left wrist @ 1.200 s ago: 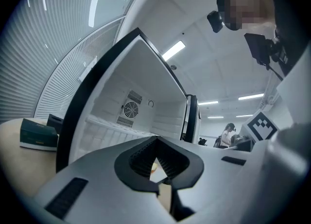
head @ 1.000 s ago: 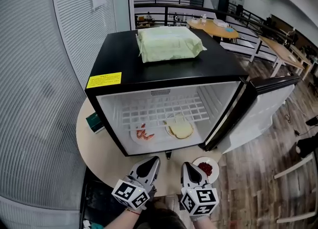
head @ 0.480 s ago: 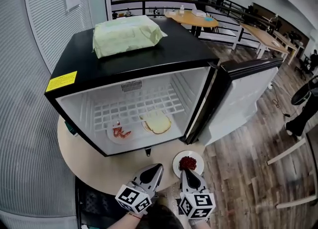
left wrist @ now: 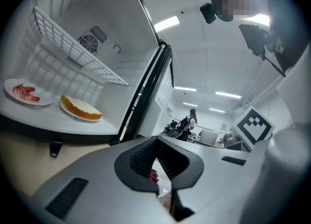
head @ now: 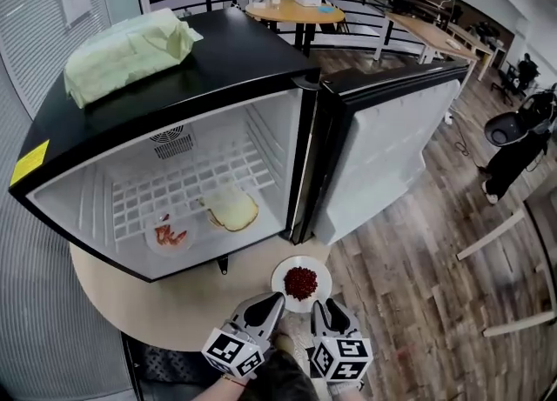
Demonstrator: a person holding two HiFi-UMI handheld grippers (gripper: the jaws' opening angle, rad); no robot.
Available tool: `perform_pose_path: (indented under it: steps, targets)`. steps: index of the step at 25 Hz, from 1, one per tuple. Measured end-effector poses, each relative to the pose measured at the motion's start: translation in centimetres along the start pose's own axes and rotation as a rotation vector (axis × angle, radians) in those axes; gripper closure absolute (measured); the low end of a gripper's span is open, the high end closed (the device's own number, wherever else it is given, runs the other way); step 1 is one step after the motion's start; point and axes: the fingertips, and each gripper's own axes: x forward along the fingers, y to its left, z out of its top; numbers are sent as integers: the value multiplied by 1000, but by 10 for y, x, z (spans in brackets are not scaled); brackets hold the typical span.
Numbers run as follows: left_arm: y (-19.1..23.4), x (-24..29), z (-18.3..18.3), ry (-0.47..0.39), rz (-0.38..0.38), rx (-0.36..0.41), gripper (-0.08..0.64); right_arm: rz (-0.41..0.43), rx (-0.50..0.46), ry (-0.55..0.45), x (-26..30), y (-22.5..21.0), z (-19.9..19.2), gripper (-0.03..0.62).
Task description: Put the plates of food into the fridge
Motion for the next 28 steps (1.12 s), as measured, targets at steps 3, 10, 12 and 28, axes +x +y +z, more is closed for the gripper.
perform_pose_path:
  steps: [3, 10, 12, 28]
  targets:
    - [-2, 11, -8, 12, -8, -10, 554, -29, 43, 23, 8, -18, -9, 478]
    - [4, 26, -18, 27, 5, -24, 554, -1, 256, 101, 35, -37, -34, 408]
    - [9, 29, -19, 30, 14, -29, 554, 12, 321, 116, 41, -38, -40, 408]
    - [37, 35, -19, 16, 63, -49, 554, 219, 746, 140, 59, -27, -48, 507]
